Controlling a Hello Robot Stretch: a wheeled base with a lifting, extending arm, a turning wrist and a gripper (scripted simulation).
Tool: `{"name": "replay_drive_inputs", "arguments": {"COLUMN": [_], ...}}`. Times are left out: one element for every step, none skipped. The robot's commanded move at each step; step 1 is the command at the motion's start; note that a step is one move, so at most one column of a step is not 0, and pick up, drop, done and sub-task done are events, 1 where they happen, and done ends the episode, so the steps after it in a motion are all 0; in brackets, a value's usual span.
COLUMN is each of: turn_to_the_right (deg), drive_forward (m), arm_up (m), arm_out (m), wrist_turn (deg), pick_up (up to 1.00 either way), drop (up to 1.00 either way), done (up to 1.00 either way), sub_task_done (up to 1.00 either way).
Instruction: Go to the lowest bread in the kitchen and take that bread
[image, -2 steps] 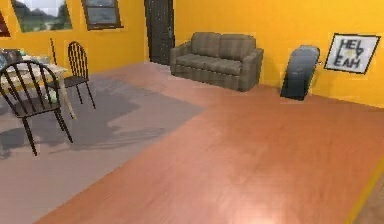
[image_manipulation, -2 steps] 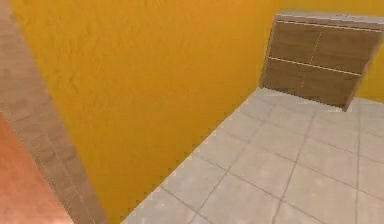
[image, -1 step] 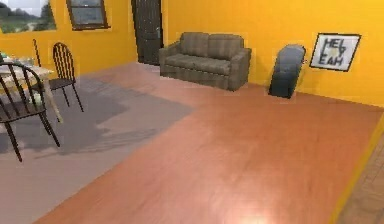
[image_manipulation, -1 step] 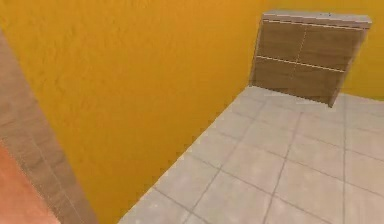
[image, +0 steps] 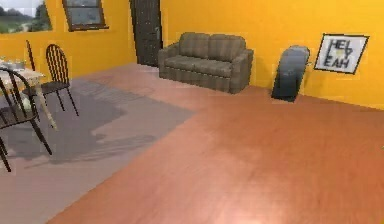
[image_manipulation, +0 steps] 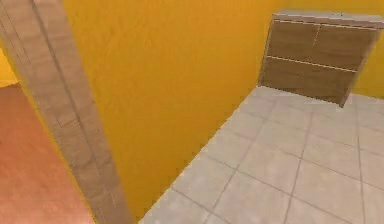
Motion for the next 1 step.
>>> {"name": "replay_drive_inputs", "arguments": {"turn_to_the_right": [-45.0], "drive_forward": [0.00], "arm_up": [0.00], "arm_out": [0.00], "wrist_turn": [0.0], "pick_up": [0.00], "drop": [0.00], "done": [0.00], "sub_task_done": [0.00]}}
